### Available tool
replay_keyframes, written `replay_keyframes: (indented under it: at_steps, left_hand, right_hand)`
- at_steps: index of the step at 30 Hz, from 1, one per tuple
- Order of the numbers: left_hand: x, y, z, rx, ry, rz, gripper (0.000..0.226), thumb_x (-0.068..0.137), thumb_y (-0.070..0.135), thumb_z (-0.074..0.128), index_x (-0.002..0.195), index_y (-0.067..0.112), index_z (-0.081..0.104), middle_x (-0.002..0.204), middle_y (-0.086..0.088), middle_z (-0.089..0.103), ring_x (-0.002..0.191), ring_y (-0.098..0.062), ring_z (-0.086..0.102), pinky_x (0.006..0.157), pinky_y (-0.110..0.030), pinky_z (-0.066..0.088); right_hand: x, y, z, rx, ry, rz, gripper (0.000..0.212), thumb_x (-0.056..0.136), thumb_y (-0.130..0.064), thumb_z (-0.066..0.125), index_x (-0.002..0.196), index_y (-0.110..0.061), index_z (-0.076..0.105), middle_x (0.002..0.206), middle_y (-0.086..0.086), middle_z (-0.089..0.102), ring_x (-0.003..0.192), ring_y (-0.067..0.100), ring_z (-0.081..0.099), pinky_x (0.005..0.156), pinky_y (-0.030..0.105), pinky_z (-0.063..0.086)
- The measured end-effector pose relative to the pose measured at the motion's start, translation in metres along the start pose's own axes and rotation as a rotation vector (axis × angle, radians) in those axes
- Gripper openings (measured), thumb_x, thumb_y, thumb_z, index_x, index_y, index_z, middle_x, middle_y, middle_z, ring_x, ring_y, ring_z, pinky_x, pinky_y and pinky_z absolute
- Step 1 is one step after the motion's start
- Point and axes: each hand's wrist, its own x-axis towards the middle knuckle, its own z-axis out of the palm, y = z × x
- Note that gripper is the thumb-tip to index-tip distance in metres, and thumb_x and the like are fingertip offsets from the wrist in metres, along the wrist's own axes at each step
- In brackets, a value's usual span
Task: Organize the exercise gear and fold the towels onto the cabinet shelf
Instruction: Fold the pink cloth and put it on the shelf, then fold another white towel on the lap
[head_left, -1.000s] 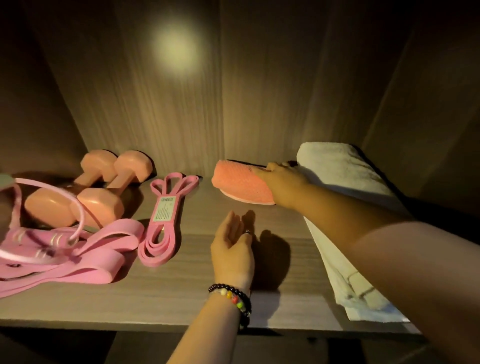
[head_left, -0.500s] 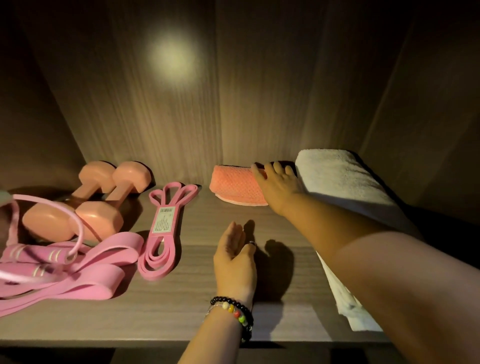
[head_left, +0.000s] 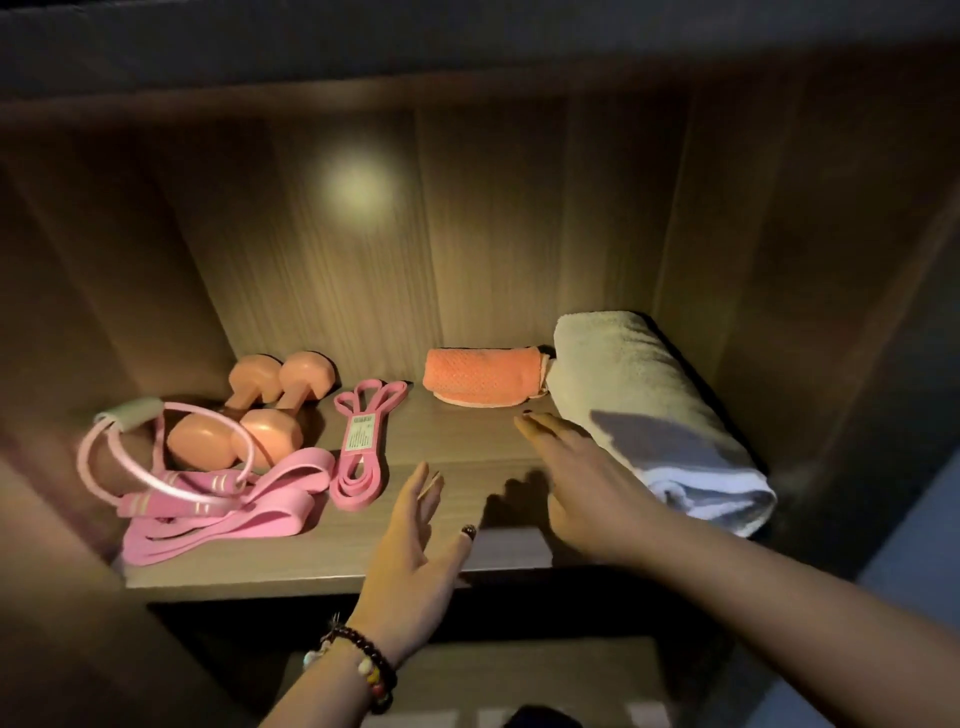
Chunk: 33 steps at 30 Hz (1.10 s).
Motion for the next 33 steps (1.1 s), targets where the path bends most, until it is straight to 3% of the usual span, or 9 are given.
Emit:
replay_keyframes:
  at_steps: [3, 7, 10, 12, 14, 17, 26, 29, 33]
  left_hand:
    - [-0.037, 0.009, 0.004, 0.215, -0.088, 0.064, 0.075, 0.093, 0.021, 0.06, 0.148, 0.041, 0.013, 0.147, 0.026, 0.031, 0.092, 0.017, 0.046, 0.082, -0.003, 0.04]
    - [-0.069, 0.021, 0.023, 0.431, -0.181, 0.169, 0.076, 0.094, 0.03, 0.056, 0.151, 0.04, 0.007, 0.147, 0.032, 0.025, 0.063, 0.005, 0.041, 0.069, -0.013, 0.045]
    - [-0.076, 0.03, 0.042, 0.514, -0.258, 0.237, 0.073, 0.095, 0.033, 0.054, 0.151, 0.039, 0.007, 0.148, 0.031, 0.024, 0.055, -0.002, 0.044, 0.063, -0.013, 0.041]
    - [-0.072, 0.034, 0.056, 0.524, -0.313, 0.242, 0.073, 0.095, 0.033, 0.053, 0.152, 0.037, 0.008, 0.149, 0.03, 0.024, 0.062, -0.003, 0.051, 0.064, -0.013, 0.041]
    - [-0.063, 0.036, 0.07, 0.535, -0.403, 0.258, 0.072, 0.096, 0.031, 0.053, 0.152, 0.035, 0.01, 0.152, 0.026, 0.023, 0.099, -0.006, 0.056, 0.085, -0.02, 0.044]
    - [-0.041, 0.038, 0.086, 0.629, -0.571, 0.315, 0.073, 0.096, 0.032, 0.052, 0.153, 0.033, 0.007, 0.157, 0.017, 0.021, 0.139, -0.002, 0.03, 0.109, -0.014, 0.026]
    - [0.007, 0.108, 0.098, 0.805, -0.845, 0.226, 0.068, 0.098, 0.032, 0.048, 0.153, 0.034, 0.008, 0.152, 0.006, 0.034, 0.122, -0.019, 0.049, 0.086, -0.014, 0.034]
    - [0.004, 0.146, 0.105, 0.635, -0.867, 0.128, 0.063, 0.097, 0.027, 0.051, 0.151, 0.032, 0.018, 0.152, 0.013, 0.033, 0.135, -0.009, 0.038, 0.101, -0.017, 0.032]
    - [-0.01, 0.194, 0.119, 0.551, -0.923, 0.173, 0.059, 0.097, 0.021, 0.052, 0.145, 0.038, 0.022, 0.138, 0.03, 0.033, 0.123, 0.005, 0.039, 0.096, -0.012, 0.033]
  right_hand:
    - [-0.067, -0.002, -0.006, 0.085, 0.042, -0.019, 0.073, 0.091, -0.006, 0.045, 0.154, -0.022, 0.011, 0.159, -0.007, 0.012, 0.144, 0.006, 0.013, 0.112, 0.019, 0.017]
    - [-0.136, 0.011, 0.003, 0.113, 0.07, 0.04, 0.069, 0.094, -0.021, 0.05, 0.153, -0.025, 0.014, 0.157, -0.01, 0.016, 0.142, 0.0, 0.014, 0.113, 0.015, 0.015]
    - [-0.17, 0.022, 0.007, 0.176, 0.083, 0.126, 0.068, 0.094, -0.012, 0.047, 0.153, -0.024, 0.015, 0.157, -0.011, 0.014, 0.142, -0.001, 0.011, 0.11, 0.011, 0.01]
    - [-0.182, 0.032, 0.011, 0.216, 0.083, 0.213, 0.07, 0.091, -0.005, 0.046, 0.152, -0.022, 0.018, 0.157, -0.009, 0.016, 0.143, 0.001, 0.013, 0.111, 0.012, 0.011]
    - [-0.188, 0.044, 0.016, 0.244, 0.12, 0.279, 0.07, 0.088, -0.002, 0.047, 0.151, -0.02, 0.022, 0.156, -0.006, 0.021, 0.142, 0.003, 0.017, 0.112, 0.014, 0.013]
    - [-0.187, 0.057, 0.017, 0.308, 0.138, 0.378, 0.07, 0.089, -0.002, 0.049, 0.151, -0.02, 0.021, 0.155, -0.006, 0.022, 0.142, 0.004, 0.018, 0.114, 0.017, 0.013]
    - [-0.137, 0.05, -0.052, 0.392, 0.138, 0.674, 0.072, 0.083, 0.002, 0.049, 0.15, -0.015, 0.026, 0.152, 0.002, 0.029, 0.139, 0.019, 0.029, 0.116, 0.037, 0.026]
    - [-0.146, 0.042, -0.082, 0.407, 0.122, 0.722, 0.072, 0.082, 0.0, 0.048, 0.15, -0.014, 0.028, 0.153, 0.003, 0.03, 0.139, 0.022, 0.03, 0.117, 0.038, 0.026]
    - [-0.18, 0.023, -0.118, 0.385, 0.211, 0.89, 0.067, 0.076, -0.015, 0.034, 0.142, -0.003, 0.041, 0.149, 0.014, 0.039, 0.137, 0.027, 0.039, 0.111, 0.027, 0.027]
